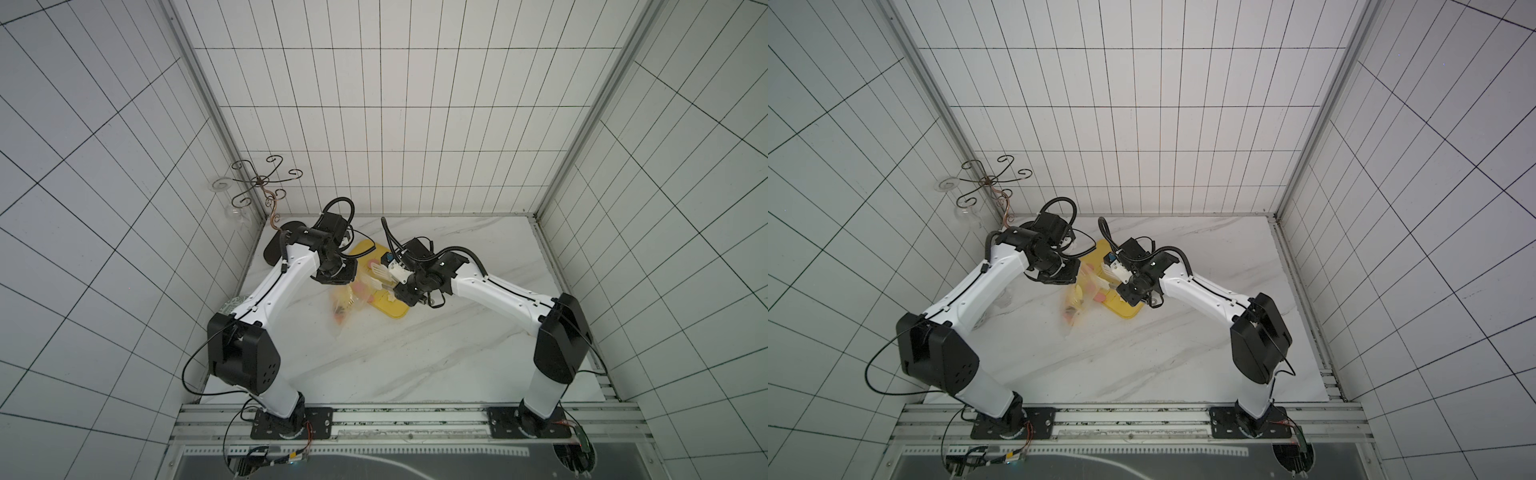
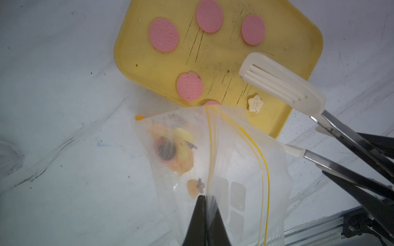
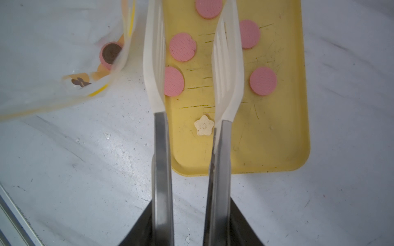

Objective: Put the cookies into a resealable bag to prevent moisture
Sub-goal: Pick up the cookie from the tray.

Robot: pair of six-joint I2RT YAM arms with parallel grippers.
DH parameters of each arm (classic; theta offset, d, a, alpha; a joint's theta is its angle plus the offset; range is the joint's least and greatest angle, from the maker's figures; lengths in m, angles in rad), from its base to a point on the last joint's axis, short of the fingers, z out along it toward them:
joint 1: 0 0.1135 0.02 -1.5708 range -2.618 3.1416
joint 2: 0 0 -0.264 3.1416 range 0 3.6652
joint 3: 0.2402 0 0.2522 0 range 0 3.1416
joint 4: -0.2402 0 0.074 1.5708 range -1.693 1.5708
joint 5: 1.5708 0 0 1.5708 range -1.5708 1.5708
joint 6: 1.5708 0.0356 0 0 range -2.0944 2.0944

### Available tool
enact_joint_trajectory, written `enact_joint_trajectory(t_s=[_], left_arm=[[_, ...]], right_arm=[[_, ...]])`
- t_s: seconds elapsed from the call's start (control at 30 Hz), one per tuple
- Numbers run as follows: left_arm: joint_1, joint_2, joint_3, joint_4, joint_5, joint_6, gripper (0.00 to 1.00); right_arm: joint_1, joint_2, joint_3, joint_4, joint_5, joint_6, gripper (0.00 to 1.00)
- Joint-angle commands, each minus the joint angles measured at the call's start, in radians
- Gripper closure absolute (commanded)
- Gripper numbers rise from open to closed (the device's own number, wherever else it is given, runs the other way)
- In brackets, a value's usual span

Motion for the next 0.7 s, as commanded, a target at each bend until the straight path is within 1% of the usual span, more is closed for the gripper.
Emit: enact_joint_trajectory(t_s=[0.0,0.13,0.33,0.5,0.67], left_arm=[[0.019,-0.031,0.015,0.012,-0.023,0.006,1.0],[0.038,-0.052,0.016,0.015,-0.058,-0.007,1.0],[0.049,-0.071,0.011,0.014,-0.078,-0.015,1.0],[0.053,-0.078,0.016,0.013,-0.094,-0.015,1.0],[0.053,-0.07,0.011,0.012,-0.082,-0.014,1.0]], right_arm=[[0.015,-0.02,-0.063,0.038,-0.053,-0.021,0.53],[0.023,0.015,-0.067,0.008,-0.03,-0.023,0.52],[0.033,0.043,-0.078,0.016,0.026,-0.037,0.53],[0.046,0.064,-0.084,0.033,0.018,-0.042,0.53],[0.064,0.09,-0.082,0.041,0.012,-0.047,0.53]])
